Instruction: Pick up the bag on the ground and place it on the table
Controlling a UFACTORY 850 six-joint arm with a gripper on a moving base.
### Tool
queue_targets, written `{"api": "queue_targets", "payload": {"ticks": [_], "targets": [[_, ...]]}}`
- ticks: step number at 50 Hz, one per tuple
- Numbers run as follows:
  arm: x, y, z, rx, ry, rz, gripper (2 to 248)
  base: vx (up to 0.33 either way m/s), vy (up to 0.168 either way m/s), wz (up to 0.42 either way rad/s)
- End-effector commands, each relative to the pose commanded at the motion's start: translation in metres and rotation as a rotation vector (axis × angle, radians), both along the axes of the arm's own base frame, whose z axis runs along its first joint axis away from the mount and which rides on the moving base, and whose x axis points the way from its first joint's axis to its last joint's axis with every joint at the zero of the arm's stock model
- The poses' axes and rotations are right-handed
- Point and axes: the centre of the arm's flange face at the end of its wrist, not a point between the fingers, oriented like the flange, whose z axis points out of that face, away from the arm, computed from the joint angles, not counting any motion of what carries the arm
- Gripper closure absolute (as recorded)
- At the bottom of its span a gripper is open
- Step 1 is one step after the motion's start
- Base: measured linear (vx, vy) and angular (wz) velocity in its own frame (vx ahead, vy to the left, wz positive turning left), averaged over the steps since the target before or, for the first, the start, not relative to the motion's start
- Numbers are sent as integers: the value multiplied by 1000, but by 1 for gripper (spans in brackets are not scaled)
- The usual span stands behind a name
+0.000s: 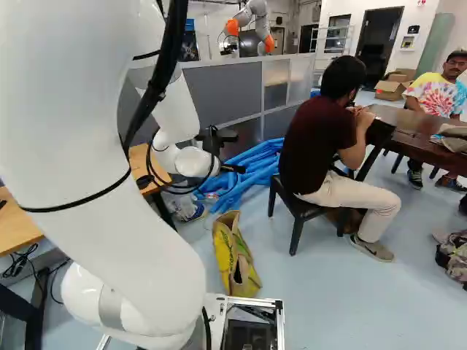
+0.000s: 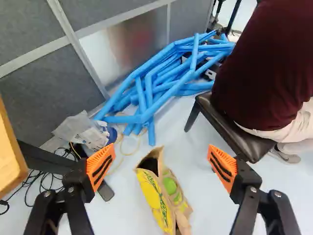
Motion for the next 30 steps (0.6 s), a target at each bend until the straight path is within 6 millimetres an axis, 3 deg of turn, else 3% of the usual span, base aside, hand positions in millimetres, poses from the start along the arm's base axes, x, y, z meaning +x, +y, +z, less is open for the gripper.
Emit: {"api": "queue_targets", "payload": {"ticks": [30], "targets": [[50,-1,-13,43,142,-56,3,0,0,0]]}}
